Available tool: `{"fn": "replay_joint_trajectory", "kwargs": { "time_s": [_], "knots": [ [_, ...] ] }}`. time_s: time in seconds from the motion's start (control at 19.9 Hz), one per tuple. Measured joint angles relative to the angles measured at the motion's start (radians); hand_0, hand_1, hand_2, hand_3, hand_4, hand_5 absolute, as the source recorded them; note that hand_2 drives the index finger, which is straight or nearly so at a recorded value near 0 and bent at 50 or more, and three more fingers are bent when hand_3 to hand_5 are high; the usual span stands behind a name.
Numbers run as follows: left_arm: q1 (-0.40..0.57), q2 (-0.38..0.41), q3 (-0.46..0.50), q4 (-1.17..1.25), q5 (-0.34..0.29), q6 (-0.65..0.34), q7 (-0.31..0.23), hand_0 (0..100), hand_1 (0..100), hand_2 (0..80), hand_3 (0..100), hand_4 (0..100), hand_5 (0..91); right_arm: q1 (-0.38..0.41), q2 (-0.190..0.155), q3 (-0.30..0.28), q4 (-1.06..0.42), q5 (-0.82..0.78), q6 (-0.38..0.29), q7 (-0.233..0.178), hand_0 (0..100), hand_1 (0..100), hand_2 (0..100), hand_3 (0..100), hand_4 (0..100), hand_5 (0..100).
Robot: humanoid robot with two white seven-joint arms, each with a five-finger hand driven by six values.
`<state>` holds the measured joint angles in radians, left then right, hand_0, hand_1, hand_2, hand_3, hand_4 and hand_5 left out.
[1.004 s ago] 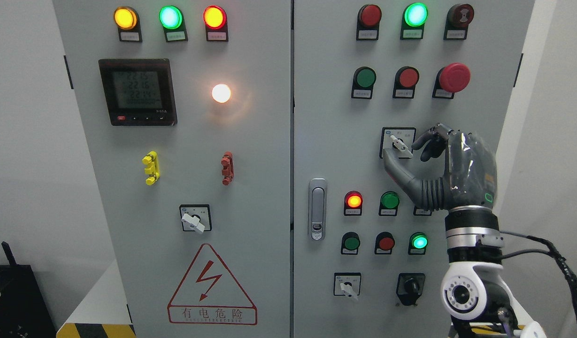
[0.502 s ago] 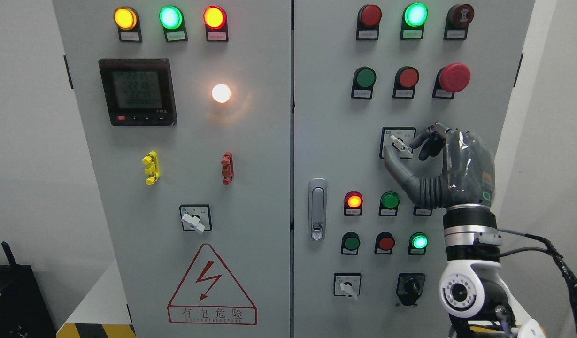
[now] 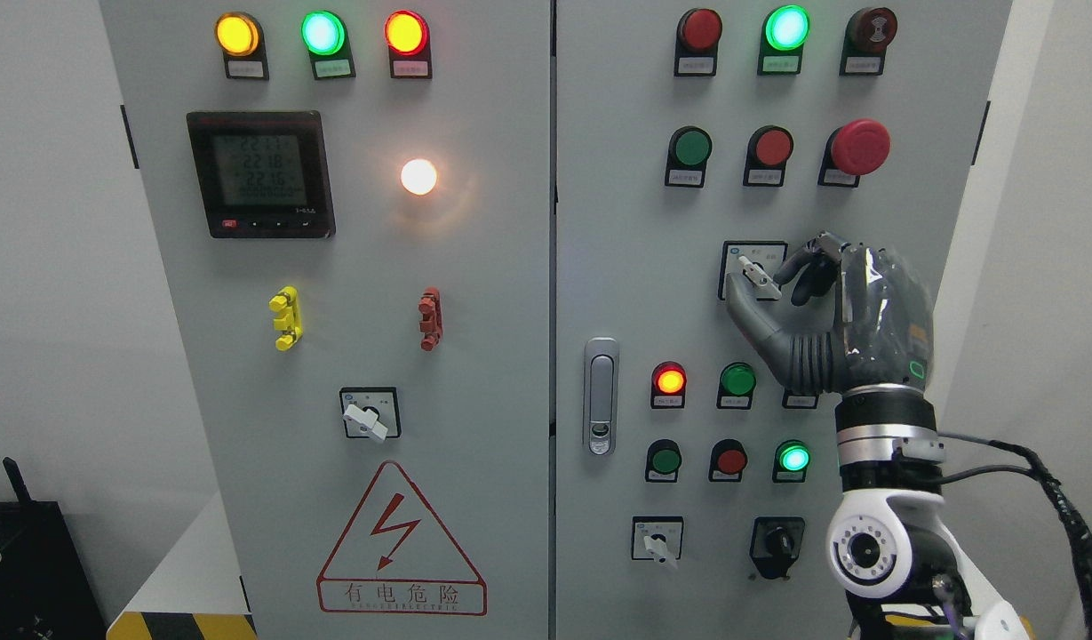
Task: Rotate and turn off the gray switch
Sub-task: 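Twist the gray switch knob with the right hand to the off position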
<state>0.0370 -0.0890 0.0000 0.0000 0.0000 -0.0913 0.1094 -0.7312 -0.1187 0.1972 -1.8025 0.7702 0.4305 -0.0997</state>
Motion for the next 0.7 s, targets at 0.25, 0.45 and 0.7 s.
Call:
{"fn": "replay_joint_trajectory", "kwargs": {
  "time_s": [0.25,0.45,0.7],
  "knots": [
    [0.000,0.000,0.000,0.000,0.000,0.000,0.000,12,39,0.0,0,0,0.0,-0.002,0.000,0.003,0.003,0.000,0.009,0.000,16,50,63,83,77,99],
    [0.000,0.000,0.000,0.000,0.000,0.000,0.000,12,39,0.0,0,0,0.0,-0.004,0.000,0.004,0.005,0.001,0.012,0.000,18,50,64,84,78,99],
    [0.000,0.000,0.000,0.000,0.000,0.000,0.000,12,39,0.0,0,0,0.0,-0.008,0.000,0.006,0.008,0.001,0.013,0.000,20,49,65,85,78,99]
  ]
}}
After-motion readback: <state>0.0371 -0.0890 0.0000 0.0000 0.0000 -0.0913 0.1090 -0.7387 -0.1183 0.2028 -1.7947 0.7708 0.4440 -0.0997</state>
